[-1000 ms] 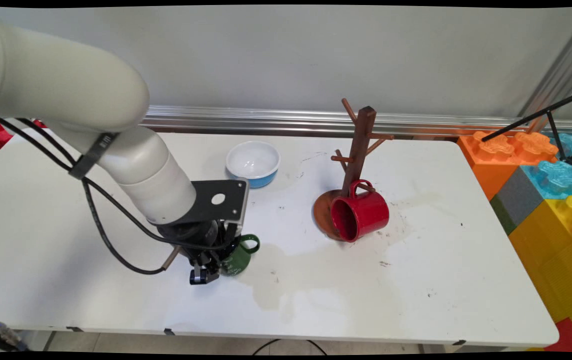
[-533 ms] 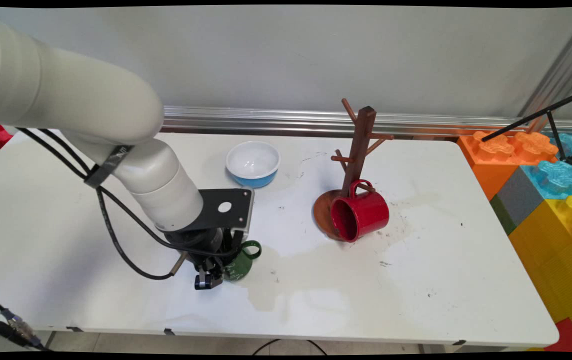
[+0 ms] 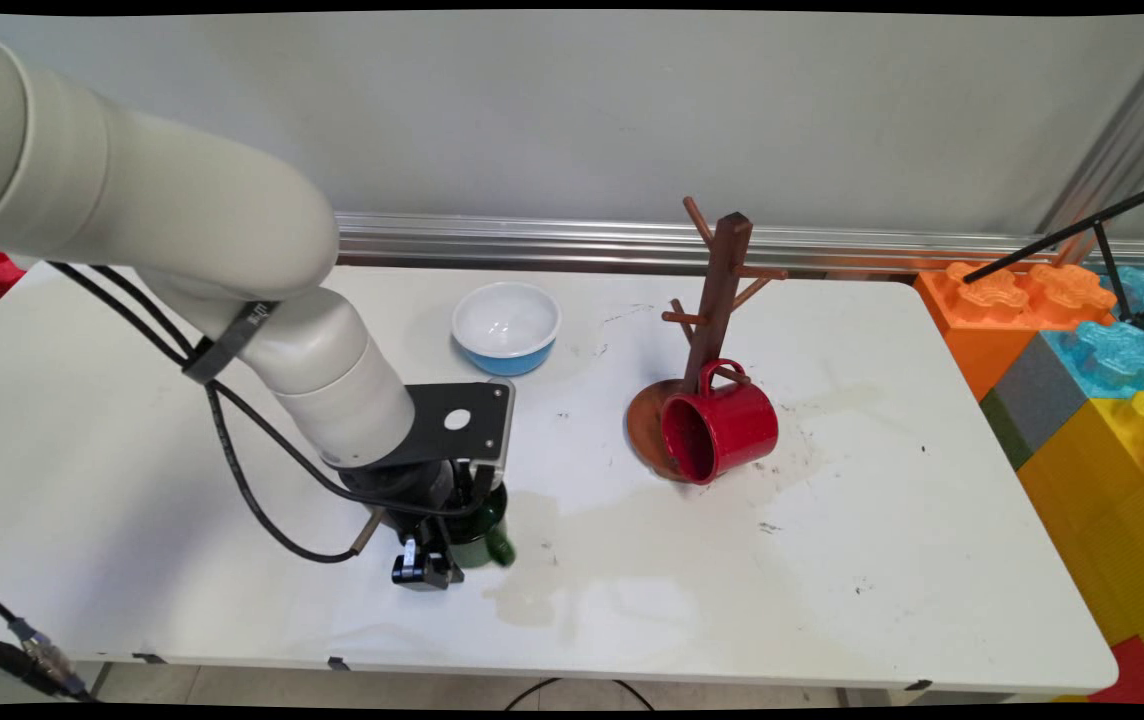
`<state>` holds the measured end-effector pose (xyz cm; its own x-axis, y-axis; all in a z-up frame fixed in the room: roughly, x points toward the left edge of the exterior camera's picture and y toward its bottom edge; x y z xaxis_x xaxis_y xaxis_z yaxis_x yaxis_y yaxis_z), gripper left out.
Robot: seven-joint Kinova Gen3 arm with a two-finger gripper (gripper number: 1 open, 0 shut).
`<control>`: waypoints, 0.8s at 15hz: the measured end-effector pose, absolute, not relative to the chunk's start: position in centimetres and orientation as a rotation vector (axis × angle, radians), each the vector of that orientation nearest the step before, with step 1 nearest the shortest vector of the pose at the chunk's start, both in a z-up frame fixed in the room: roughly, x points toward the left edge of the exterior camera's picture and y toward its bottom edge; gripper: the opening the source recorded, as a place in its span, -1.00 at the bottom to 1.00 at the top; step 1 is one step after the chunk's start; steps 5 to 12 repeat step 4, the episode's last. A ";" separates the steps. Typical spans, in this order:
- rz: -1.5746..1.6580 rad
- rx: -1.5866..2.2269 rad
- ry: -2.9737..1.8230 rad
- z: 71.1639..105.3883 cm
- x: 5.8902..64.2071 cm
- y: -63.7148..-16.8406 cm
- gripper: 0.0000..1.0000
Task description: Place the picked object on the table
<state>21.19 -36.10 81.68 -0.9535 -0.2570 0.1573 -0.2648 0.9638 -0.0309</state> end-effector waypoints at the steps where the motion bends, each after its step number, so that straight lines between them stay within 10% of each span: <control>1: 0.079 0.395 -2.954 81.7 21.1 -36.1 1.00; 12: 0.093 0.407 -2.910 82.6 20.8 -36.3 1.00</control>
